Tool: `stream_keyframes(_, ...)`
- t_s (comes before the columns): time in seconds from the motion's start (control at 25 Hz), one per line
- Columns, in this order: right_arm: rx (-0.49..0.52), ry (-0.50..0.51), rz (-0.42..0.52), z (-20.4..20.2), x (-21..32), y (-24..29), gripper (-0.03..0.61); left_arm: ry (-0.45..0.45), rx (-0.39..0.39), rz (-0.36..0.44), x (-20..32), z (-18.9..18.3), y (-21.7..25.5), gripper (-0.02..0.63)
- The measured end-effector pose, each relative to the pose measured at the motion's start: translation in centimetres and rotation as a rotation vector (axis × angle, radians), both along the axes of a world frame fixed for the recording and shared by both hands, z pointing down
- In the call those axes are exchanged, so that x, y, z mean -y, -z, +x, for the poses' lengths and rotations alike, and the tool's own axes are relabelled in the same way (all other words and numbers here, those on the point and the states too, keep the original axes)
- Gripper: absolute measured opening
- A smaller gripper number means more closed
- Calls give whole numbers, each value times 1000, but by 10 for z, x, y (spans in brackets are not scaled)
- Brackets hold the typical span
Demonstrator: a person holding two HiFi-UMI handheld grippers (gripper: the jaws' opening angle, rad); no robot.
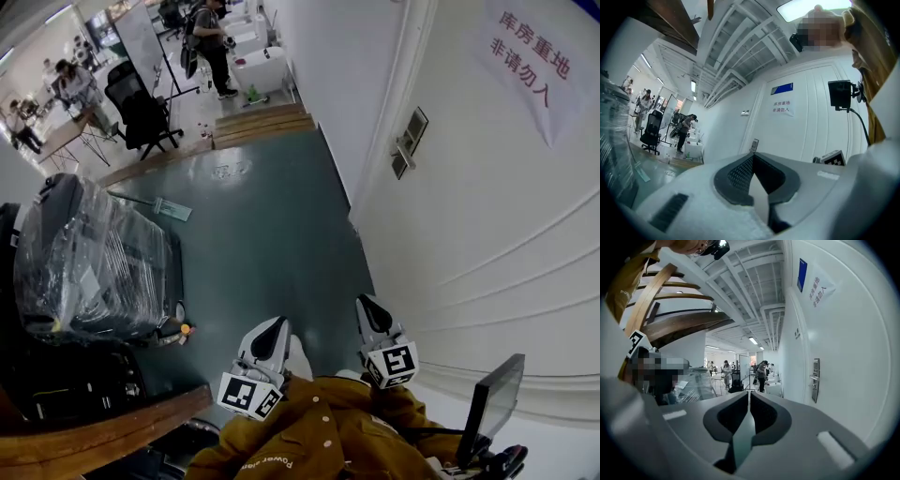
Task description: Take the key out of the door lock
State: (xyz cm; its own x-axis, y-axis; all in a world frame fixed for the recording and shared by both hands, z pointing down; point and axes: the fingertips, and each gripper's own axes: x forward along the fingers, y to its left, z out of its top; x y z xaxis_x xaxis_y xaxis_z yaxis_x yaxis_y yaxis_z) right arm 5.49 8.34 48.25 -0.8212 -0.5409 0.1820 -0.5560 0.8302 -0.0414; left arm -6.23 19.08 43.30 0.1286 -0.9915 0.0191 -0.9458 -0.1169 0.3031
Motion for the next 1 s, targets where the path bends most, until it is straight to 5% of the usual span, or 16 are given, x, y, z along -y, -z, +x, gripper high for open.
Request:
stream_keyframes(0.4,-22,-146,-15,-43,126,-3,21,-131,-26,-34,125,-61,-3,-1)
stream_keyframes(0.68,-29,-160,-32,-63,231,-9,23,-133,-31,-32,226,-86,0,0)
stream_keyframes(1.0,99,-176,-167,-67,328,-36,23,-130,-47,-53,326,-80,-6,0)
